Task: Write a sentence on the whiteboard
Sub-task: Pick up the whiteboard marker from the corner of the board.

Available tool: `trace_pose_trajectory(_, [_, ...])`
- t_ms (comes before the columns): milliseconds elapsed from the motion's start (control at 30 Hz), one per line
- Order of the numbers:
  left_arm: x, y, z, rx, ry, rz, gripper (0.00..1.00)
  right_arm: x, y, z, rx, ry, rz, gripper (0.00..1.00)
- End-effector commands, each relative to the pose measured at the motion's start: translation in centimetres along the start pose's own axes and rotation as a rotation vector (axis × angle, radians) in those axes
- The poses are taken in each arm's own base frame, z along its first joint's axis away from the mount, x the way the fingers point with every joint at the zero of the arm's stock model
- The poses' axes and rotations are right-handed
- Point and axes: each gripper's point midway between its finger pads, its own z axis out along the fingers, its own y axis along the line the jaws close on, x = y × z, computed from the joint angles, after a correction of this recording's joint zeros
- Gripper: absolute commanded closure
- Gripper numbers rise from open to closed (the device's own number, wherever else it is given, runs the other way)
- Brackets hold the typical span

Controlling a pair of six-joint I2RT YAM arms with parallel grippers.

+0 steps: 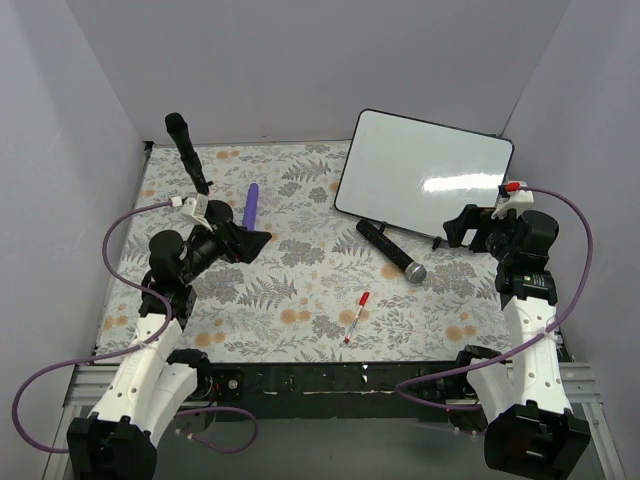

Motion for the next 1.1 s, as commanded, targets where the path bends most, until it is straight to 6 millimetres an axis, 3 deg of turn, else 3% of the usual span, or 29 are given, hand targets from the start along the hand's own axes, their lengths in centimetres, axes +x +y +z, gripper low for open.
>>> trace_pose_trajectory(0, [1.5, -1.8, 0.1, 0.064, 0.088, -0.024, 0.02, -1.4, 0.6, -0.3, -0.022, -0.054, -0.018, 0.02])
trace_pose_trajectory(200, [3.7, -4.1, 0.3, 0.064, 0.183, -0.029, 0.02, -1.0, 2.3, -0.6, -0.130, -0.040, -0.061, 0.02])
trace_pose_trajectory(367, [5.2, -4.0, -0.1, 0.034, 0.239, -0.068, 0.02, -0.3, 3.6, -0.7, -0.236, -0.021, -0.174, 0.02])
trace_pose_trajectory(467, [5.9, -4.0, -0.4, 0.024, 0.264, -0.113, 0.02, 0.9, 6.7, -1.8, -0.474, -0.007, -0.361, 0.02])
trace_pose_trajectory(500, [6.0, -4.1, -0.5, 0.026, 0.264, -0.123, 0.02, 1.5, 8.6, -2.8, -0.601, 0.007, -0.391, 0.02])
trace_pose_trajectory(600, [6.5, -4.3, -1.0, 0.026, 0.275, -0.171, 0.02, 3.0, 11.1, -4.0, -0.789, 0.003, -0.590, 0.02])
trace_pose_trajectory(667, [6.9, -4.3, -1.2, 0.018, 0.282, -0.200, 0.02, 5.5, 13.3, -5.6, -0.949, 0.027, -0.695, 0.02])
trace_pose_trajectory(700, [7.1, -4.3, -1.3, 0.018, 0.286, -0.209, 0.02, 6.5, 13.8, -5.9, -1.035, -0.022, -0.841, 0.02])
trace_pose_trajectory(767, [7.4, -4.4, -1.5, 0.014, 0.293, -0.231, 0.02, 9.1, 15.6, -6.9, -1.169, 0.030, -0.832, 0.02])
trace_pose_trajectory(867, [7.9, -4.4, -1.8, 0.011, 0.310, -0.258, 0.02, 12.0, 16.9, -7.0, -1.318, 0.048, -0.936, 0.02])
trace_pose_trajectory(1067, [9.1, -3.9, -2.2, -0.011, 0.332, -0.297, 0.02, 17.5, 18.7, -5.0, -1.455, 0.214, -1.184, 0.02])
